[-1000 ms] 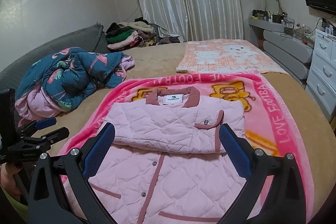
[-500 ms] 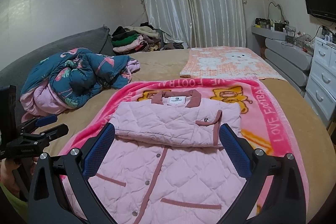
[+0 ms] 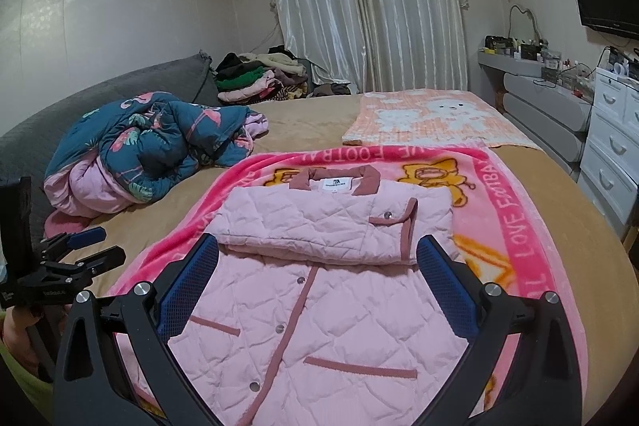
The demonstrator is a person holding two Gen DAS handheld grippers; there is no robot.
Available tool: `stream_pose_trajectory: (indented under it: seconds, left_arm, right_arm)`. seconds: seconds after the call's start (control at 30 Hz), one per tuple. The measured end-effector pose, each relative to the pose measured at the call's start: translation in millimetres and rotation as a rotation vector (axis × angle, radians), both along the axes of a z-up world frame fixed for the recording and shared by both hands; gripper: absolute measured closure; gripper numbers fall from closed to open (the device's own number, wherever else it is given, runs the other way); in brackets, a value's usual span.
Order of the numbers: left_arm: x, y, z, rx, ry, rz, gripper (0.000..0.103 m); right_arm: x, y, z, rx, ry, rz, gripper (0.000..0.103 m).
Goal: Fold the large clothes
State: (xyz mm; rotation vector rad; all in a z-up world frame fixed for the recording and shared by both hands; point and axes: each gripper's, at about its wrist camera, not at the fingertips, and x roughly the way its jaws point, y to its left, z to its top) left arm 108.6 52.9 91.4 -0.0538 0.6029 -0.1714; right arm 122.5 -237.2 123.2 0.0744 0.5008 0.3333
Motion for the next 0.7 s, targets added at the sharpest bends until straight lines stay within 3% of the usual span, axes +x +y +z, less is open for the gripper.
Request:
stream_pose_trajectory:
  seconds: [0.7]
  left_arm:
    - [-33, 23, -50, -0.023, 0.058, 0.060, 0.009]
  right_arm:
    - [-26, -10, -53, 0.001, 0.076, 0.002, 0.004]
